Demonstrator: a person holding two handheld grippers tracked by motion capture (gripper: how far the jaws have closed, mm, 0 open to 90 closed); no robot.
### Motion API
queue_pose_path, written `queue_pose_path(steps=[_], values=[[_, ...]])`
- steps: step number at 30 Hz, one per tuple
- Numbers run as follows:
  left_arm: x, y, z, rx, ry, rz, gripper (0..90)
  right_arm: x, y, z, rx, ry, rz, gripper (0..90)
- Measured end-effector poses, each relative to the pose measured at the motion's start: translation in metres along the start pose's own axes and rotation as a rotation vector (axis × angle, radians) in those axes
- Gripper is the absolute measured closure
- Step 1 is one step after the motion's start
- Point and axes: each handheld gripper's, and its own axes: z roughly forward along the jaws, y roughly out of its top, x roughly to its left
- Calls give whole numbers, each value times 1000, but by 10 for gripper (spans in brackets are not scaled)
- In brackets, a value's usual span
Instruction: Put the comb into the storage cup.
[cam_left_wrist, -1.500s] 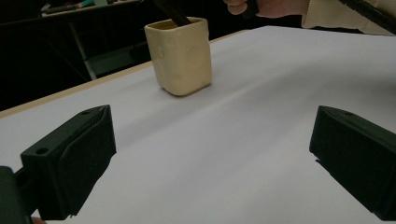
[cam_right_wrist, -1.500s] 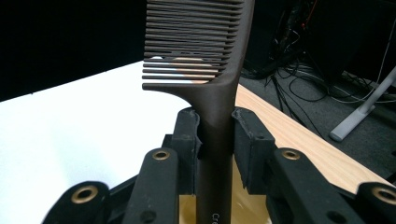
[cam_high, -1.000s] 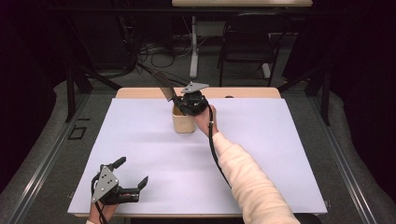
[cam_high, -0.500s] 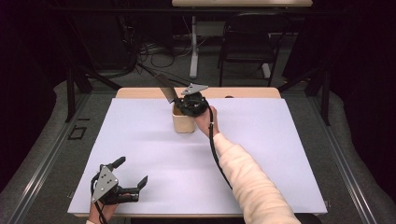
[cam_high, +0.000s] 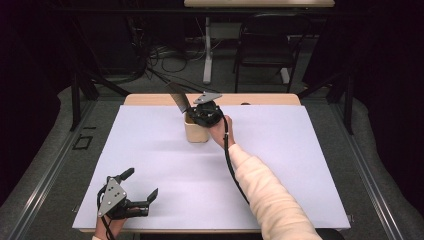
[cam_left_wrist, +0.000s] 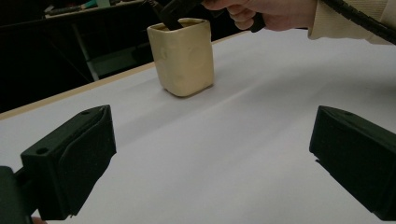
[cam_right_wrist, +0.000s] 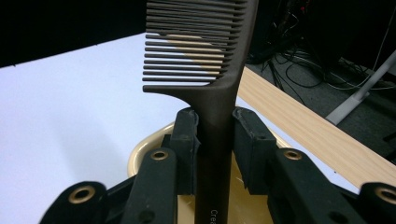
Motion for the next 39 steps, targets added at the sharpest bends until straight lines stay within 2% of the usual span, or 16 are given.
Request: queue_pose_path(steps=[3,4,9,13,25,35,39], values=[[0,0,0,0,0,0,3,0,-2,-1,0,1,-5,697],[0,0,0,0,0,1,3,0,-2,-2,-4,-2,-4,668],[0,0,0,0,1,0,3,0,-1,-11,0,22,13,428],[0,0,0,1,-1,3,3,2,0,-20,8,51,14,323],[0,0,0,0,0,2,3,1,0,-39,39,122,51,138],[0,0,1,3,-2,1,3,2,-1,-62,59,180,41,10],[-1,0,1,2,-4,3,3,2,-4,-73,72,196,34,0]])
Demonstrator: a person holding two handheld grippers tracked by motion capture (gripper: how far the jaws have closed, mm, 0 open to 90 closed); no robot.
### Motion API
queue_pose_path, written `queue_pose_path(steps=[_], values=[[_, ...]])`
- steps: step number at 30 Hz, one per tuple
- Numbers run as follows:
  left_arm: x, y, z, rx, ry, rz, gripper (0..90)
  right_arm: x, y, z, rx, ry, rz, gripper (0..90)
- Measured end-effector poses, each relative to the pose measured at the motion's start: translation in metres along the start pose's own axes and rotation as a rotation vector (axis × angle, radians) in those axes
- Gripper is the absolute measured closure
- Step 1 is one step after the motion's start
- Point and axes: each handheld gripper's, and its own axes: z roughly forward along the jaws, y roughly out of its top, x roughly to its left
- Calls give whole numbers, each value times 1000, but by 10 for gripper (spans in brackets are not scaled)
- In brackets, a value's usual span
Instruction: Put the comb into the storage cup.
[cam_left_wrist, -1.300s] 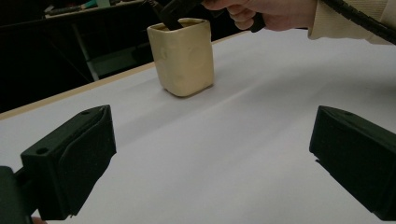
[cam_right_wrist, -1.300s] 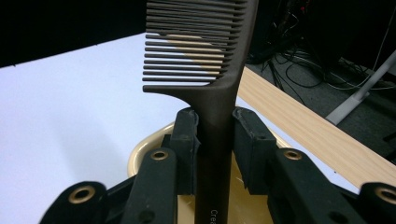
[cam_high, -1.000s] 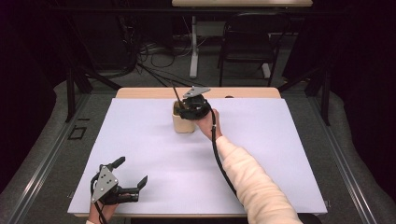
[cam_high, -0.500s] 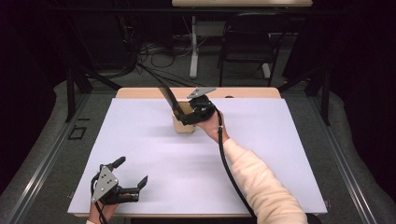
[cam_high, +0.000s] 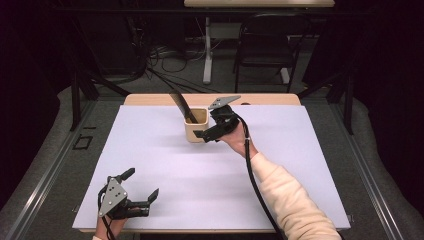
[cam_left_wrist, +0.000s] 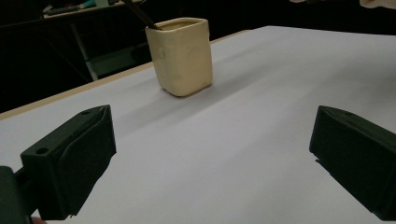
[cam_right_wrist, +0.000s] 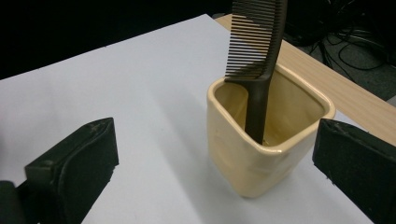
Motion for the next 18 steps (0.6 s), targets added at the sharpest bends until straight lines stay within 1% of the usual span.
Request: queue_pose_path(steps=[4,10,18], values=[[1,0,0,1,1,-1,3,3,-3,-12,13,13,-7,0],[0,0,1,3,0,-3,3,7,-8,-23,40,39,-20,0],[0,0,1,5,-1,0,3,14,-18,-35,78,40,-42,0]])
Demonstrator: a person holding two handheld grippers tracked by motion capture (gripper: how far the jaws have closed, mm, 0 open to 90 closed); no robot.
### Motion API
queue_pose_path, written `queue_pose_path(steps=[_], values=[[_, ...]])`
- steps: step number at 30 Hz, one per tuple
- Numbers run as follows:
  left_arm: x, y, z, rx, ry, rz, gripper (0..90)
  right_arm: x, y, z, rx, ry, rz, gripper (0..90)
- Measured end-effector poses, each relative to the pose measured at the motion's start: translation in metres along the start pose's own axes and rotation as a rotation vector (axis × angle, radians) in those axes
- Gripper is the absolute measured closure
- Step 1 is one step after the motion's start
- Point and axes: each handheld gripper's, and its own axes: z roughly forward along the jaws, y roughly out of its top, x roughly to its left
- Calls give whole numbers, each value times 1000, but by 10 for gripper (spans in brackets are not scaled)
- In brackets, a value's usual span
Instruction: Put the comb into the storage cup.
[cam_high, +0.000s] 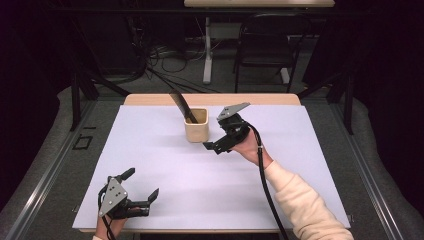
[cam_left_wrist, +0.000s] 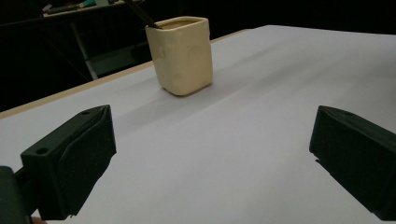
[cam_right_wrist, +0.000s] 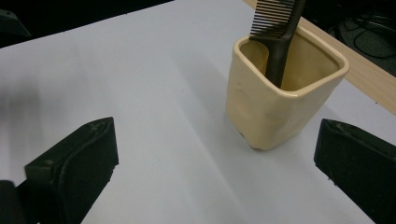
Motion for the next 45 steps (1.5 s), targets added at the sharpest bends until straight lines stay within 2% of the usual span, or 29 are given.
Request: queue_pose_path(steps=[14,29,37,45], values=[[0,0,0,1,0,1,3,4,-28,-21,14,-7,12,0],[0,0,0,0,2,3,3,10,-56,-32,41,-29,13,0],[0,0,0,0,3,2,3,14,-69,-38,42,-21,34,0],[0,0,0,0,2,3,3,21,-79,-44,51,-30,28,0]])
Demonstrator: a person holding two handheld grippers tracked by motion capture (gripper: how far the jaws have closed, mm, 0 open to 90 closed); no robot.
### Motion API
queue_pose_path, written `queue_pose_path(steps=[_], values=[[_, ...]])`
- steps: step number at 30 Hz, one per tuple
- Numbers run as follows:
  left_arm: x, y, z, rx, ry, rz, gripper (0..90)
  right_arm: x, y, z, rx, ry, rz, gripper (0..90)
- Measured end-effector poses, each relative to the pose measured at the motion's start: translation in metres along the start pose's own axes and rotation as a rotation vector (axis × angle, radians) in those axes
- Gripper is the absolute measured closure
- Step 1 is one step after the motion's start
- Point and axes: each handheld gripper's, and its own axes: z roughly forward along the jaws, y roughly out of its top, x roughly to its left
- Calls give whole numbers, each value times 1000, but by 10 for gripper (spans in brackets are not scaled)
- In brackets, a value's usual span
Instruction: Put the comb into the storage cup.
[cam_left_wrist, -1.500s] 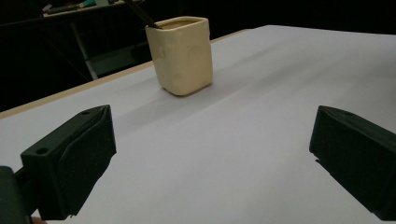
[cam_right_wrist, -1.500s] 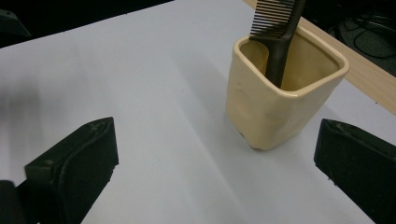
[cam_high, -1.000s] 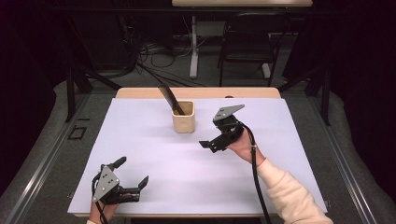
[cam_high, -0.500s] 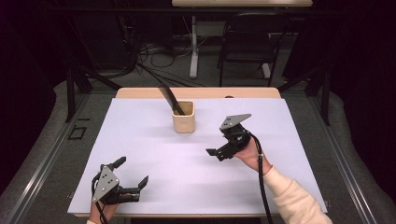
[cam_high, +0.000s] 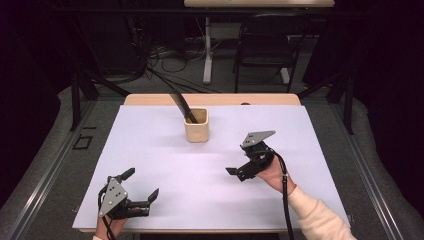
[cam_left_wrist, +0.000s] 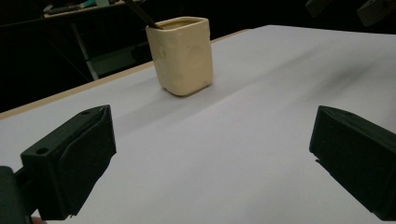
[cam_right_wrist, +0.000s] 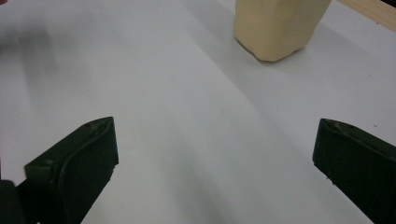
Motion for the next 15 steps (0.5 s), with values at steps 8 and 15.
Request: queue_pose_path(steps=[8,15], values=[[0,0,0,2,1,-1,3,5,-13,-8,6,-14,0,0],[0,0,1,3,1,-1,3,6,-24,-14,14,-33,8,0]])
